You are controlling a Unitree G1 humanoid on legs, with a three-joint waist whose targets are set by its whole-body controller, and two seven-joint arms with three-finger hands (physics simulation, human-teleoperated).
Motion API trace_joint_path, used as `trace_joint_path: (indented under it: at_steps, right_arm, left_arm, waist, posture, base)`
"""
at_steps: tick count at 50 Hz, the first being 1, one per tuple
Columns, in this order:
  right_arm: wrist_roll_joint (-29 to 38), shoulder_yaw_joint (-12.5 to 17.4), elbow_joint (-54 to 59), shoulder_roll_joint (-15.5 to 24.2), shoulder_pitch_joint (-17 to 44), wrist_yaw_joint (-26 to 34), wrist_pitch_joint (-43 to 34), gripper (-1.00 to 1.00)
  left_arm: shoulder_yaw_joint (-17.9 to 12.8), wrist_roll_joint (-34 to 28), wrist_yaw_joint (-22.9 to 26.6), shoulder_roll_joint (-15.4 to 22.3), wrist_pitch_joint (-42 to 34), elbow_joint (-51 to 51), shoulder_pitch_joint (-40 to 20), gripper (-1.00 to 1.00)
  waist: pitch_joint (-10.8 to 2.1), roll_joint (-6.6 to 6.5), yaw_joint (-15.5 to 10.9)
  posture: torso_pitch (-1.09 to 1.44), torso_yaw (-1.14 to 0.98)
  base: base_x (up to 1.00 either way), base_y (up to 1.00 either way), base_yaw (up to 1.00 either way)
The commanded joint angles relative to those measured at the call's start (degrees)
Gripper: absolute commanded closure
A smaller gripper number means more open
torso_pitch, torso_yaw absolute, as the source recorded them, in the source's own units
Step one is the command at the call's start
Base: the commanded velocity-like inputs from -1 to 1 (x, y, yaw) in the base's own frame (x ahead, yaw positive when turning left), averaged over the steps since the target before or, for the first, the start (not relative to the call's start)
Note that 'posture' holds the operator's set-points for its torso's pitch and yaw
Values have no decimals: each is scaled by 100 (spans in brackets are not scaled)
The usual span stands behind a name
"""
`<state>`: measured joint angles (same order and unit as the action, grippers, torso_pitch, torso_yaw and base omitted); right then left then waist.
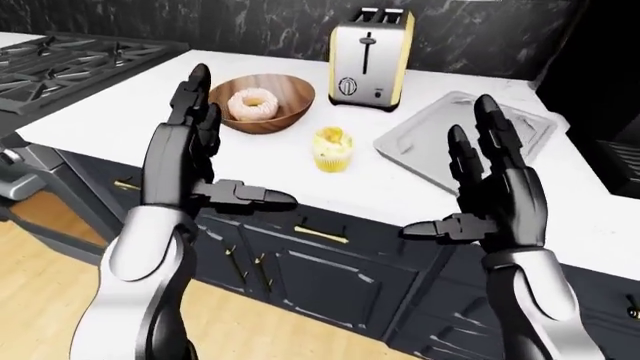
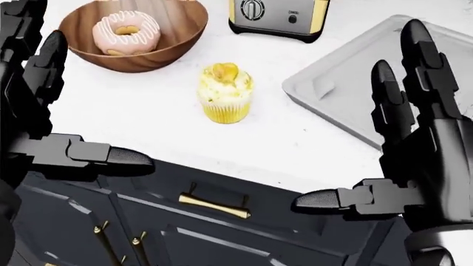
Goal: Pick up the bowl with donut and place it on the tray. Pick up the cupcake and place it on the tray.
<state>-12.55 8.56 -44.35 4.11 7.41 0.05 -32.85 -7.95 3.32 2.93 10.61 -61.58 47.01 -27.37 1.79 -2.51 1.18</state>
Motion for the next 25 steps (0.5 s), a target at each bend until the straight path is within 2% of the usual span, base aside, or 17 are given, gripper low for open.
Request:
trace_joint_path:
  at_steps: [1,4,8,9,10,11,12,13,14,15,16,17,19,20,22,23,25]
  right_arm:
    - [-50,53,-186,41,45,8,191,-100]
    - [-84,88,-274,62,17,3,160,-100]
    - [-102,175,-350,90,-4,-36,75,-100]
    - [-100,181,-352,92,-9,-42,74,-100]
    - [-98,180,-344,90,-20,-37,93,-100]
    - [-94,176,-349,90,-31,-31,109,-100]
    - [-100,180,-366,92,-30,-28,109,-100]
    - [-107,186,-398,101,-9,-36,74,-100]
    - [-122,198,-439,105,11,-51,31,-100]
    - [-131,200,-466,108,25,-62,3,-100]
    - [-133,196,-479,111,40,-73,-17,-100]
    - [-134,193,-495,114,57,-87,-45,-100]
    - [-140,188,-507,112,62,-95,-55,-100]
    - [-143,198,-491,104,60,-106,-41,-100]
    - [-161,217,-479,99,53,-112,-1,-100]
    - [-167,213,-464,99,41,-100,42,-100]
    - [-169,204,-441,99,3,-70,122,-100]
  left_arm:
    - [-13,-54,-1,39,-41,171,-173,-100]
    - [-2,-113,10,86,-112,150,-324,-100]
    - [-14,-167,23,158,-321,177,-601,-100]
    - [-22,-172,24,164,-375,202,-645,-100]
    - [-24,-174,25,170,-446,248,-686,-100]
    - [-34,-170,32,179,-518,287,-731,-100]
    - [-69,-155,42,196,-610,331,-800,-100]
    - [-90,-144,47,209,-644,341,-839,-100]
    - [-103,-133,48,215,-656,346,-853,-100]
    - [-107,-121,47,218,-677,361,-862,-100]
    - [-105,-110,53,230,-686,368,-868,-100]
    - [-116,-100,57,237,-699,361,-891,-100]
    - [-120,-89,54,255,-704,350,-920,-100]
    - [-127,-85,48,264,-704,331,-940,-100]
    - [-136,-79,47,287,-686,291,-970,-100]
    - [-151,-77,43,305,-674,254,-1000,-100]
    - [-149,-91,28,368,-695,241,-1073,-100]
  waist:
    - [-88,26,12]
    - [-29,-34,-4]
    - [45,164,-43]
    - [-55,188,-77]
    - [-10,293,-119]
    - [111,357,-138]
    - [120,450,-161]
    - [40,607,-192]
    - [77,508,-191]
    - [55,468,-139]
    - [84,532,-177]
    - [78,533,-144]
    - [46,479,-143]
    - [105,447,-146]
    - [42,468,-101]
    - [53,441,-79]
    - [26,276,-37]
  posture:
    - [0,0]
    - [0,0]
    - [0,0]
    - [0,0]
    - [0,0]
    - [0,0]
    - [0,0]
    - [0,0]
    - [0,0]
    - [0,0]
    - [0,0]
    - [0,0]
    - [0,0]
    - [0,0]
    - [0,0]
    - [0,0]
    - [0,0]
  base:
    - [0,0,0]
    - [0,0,0]
    - [0,0,0]
    - [11,0,0]
    - [30,0,0]
    - [37,0,0]
    - [37,0,0]
    - [37,0,0]
    - [37,0,0]
    - [38,0,0]
    - [36,0,0]
    - [36,0,0]
    - [37,0,0]
    - [17,0,0]
    - [0,0,0]
    - [0,0,0]
    - [0,0,0]
